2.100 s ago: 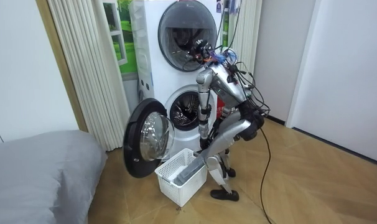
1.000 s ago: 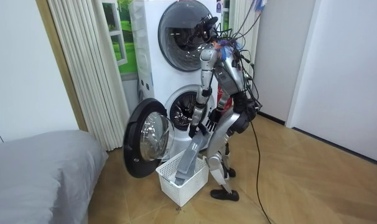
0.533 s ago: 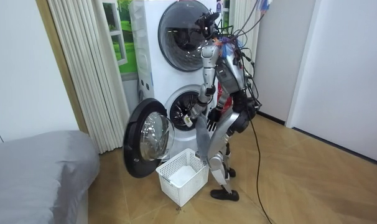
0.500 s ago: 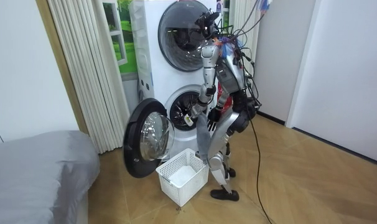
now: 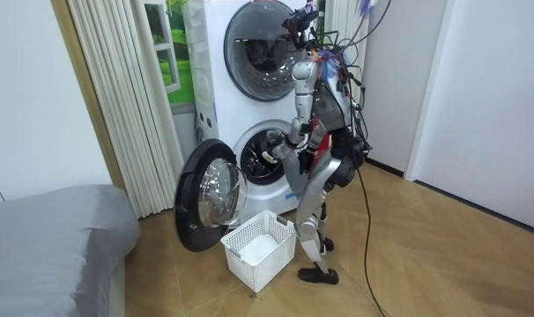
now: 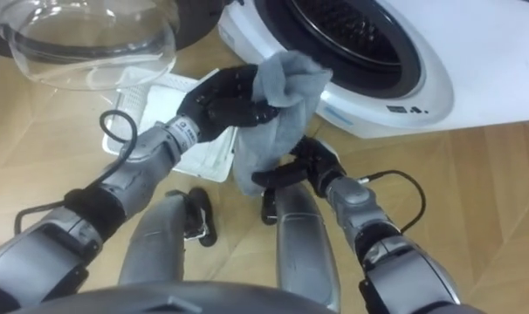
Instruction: Put towel into washing machine
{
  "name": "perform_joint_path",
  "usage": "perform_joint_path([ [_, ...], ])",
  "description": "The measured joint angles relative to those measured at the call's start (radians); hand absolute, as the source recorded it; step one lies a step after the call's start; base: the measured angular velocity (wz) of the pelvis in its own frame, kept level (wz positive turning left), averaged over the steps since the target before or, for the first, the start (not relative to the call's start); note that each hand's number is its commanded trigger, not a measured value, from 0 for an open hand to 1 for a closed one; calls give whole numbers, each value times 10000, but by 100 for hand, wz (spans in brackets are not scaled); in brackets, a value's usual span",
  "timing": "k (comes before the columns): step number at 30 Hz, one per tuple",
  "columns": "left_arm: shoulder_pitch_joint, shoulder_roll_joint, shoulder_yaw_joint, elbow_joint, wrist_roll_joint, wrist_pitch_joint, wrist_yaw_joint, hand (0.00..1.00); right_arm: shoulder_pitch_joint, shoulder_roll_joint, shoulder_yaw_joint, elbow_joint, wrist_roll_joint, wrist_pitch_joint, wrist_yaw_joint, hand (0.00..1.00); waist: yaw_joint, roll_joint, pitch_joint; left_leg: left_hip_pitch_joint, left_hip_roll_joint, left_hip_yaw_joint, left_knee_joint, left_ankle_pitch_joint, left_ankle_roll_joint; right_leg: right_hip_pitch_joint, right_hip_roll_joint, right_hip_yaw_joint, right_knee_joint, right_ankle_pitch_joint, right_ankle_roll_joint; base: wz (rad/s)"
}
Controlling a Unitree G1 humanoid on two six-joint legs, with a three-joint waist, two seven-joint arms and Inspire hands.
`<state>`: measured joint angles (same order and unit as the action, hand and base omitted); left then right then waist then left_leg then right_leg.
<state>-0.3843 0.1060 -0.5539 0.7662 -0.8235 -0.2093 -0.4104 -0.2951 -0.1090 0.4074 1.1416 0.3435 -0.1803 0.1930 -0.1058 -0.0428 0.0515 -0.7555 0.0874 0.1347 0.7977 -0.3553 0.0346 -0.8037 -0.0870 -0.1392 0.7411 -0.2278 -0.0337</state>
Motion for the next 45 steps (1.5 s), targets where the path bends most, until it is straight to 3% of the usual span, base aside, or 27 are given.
perform_joint_path([
  [6, 14, -49, -96, -3, -1493, 609, -334, 100, -1, 170, 6, -146, -155, 221, 1, 0, 14, 13, -6, -29, 26, -98, -19, 19, -33, 54, 66, -108, -123, 26, -40, 0],
  [7, 16, -77, -95, -2, -1693, 751, -338, 100, 7, 250, -2, -143, -274, 329, -1, 91, 3, 22, -11, -27, 27, -126, -18, 23, -43, 107, 99, -156, -172, 30, -44, 0],
  [8, 16, -103, -95, -1, -1769, 813, -339, 100, 7, 278, -5, -144, -346, 379, 3, 100, -4, 34, -18, -23, 35, -142, -21, 25, -47, 133, 111, -181, -202, 30, -44, 7],
  [10, 21, -222, -158, 3, -2151, 1029, -361, 100, -4, 300, -67, -145, -579, 515, 43, 100, 26, 122, -68, 3, 38, -253, -78, 42, -76, 244, 136, -286, -344, 54, -59, 8],
  [14, 84, -340, -189, 2, -2573, 1210, -363, 100, -19, 262, -240, -104, -790, 557, -64, 100, 193, 146, -71, 139, 45, -250, -142, 55, -100, 355, 165, -260, -338, 53, -60, 0],
  [16, 104, -477, -189, 2, -2675, 1290, -362, 100, -21, 242, -379, -99, -837, 724, -178, 100, 299, 245, -110, 176, 44, -284, -188, 70, -125, 420, 170, -291, -427, 62, -74, 4],
  [21, 102, -495, -177, 4, -3125, 1399, -358, 100, 13, 264, -383, -215, -877, 869, -454, 100, 283, 348, -153, 355, -2, -292, -404, 155, -189, 539, 154, -291, -519, 93, -123, 1],
  [29, 105, -494, -11, 4, -3696, 1447, -354, 100, 10, 261, -384, -371, -1089, 881, -880, 100, 287, 351, -155, 408, 25, -315, -718, 331, -332, 546, 183, -295, -704, 149, -221, 0],
  [30, 106, -494, -11, 4, -3783, 1448, -354, 6, 21, 247, -383, -427, -1088, 898, -903, 100, 288, 352, -154, 412, 31, -316, -735, 338, -342, 545, 189, -293, -717, 147, -226, 0],
  [31, 107, -493, -8, 4, -3897, 1449, -354, 0, 24, 234, -383, -498, -1089, 931, -937, 100, 288, 355, -153, 411, 39, -316, -745, 342, -349, 543, 190, -292, -729, 145, -230, 0],
  [39, 401, -508, 343, 2, -4800, 1448, -357, 0, 51, 263, -424, -533, -1065, 965, -1331, 100, 335, 365, -144, 533, 21, -280, -863, 344, -351, 624, 177, -282, -791, 145, -233, 0],
  [45, 872, -341, 744, 143, -4693, 1439, -330, 0, 296, 107, -692, -531, -1083, 1162, -1511, 100, 844, 453, -98, 579, 27, -278, -918, 359, -361, 658, 187, -293, -833, 141, -244, 0],
])
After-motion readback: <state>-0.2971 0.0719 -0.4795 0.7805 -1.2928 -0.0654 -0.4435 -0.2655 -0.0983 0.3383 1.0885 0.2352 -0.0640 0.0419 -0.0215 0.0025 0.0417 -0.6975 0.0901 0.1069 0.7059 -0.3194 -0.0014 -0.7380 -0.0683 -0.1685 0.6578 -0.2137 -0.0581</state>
